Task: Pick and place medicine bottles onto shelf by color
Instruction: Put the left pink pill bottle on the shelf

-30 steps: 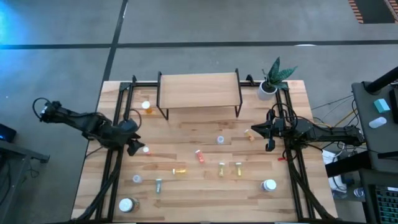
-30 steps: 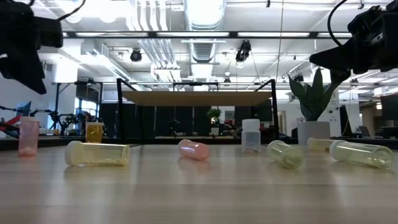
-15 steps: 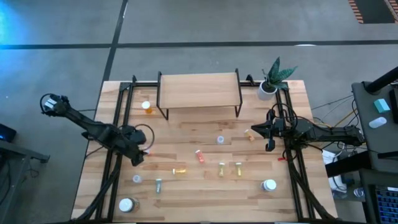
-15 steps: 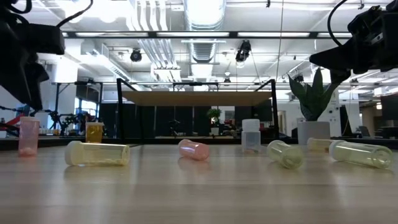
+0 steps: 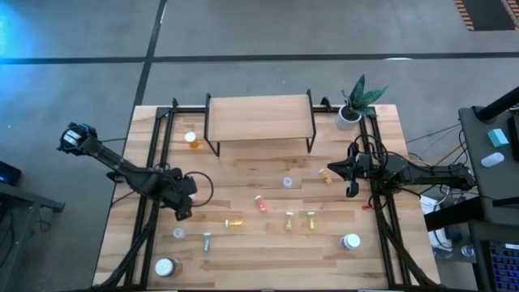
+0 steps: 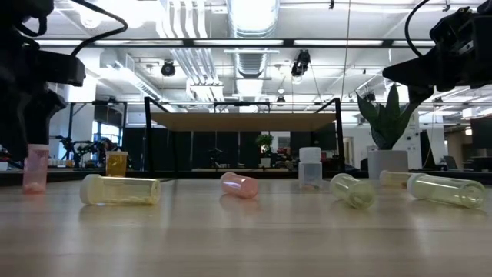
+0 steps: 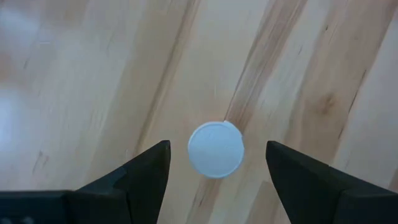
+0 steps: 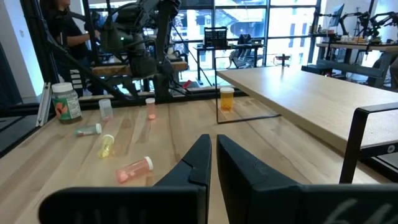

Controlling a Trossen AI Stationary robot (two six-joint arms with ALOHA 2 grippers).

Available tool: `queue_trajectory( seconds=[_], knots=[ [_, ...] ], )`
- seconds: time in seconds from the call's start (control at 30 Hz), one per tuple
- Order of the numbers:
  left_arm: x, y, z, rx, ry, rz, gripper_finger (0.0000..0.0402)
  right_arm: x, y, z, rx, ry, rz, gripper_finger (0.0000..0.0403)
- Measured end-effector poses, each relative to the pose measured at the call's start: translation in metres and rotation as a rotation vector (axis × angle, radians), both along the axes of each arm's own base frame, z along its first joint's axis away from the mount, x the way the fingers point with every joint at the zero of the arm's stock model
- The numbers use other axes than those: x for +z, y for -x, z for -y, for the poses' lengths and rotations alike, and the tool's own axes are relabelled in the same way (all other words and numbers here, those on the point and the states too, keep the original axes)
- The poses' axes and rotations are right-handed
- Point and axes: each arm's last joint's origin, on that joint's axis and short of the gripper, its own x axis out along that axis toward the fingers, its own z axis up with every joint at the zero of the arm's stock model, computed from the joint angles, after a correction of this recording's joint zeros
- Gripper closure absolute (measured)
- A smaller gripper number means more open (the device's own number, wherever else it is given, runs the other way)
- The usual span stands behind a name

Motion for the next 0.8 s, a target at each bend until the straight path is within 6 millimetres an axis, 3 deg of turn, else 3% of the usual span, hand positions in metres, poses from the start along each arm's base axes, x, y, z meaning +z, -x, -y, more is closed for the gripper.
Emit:
queue_trajectory(
  seconds=[0.67, 0.8],
  knots=[
    [-0.012, -0.009, 0.005, 0.002, -0.036, -0.056, 0.0154, 0.0, 0.0, 0.0, 0.0, 0.0, 0.0, 0.0385],
    [-0.012, -0.01, 0.005, 0.0, -0.028, -0.041, 0.0173, 0.0, 0.0, 0.0, 0.0, 0.0, 0.0, 0.0385]
  ],
)
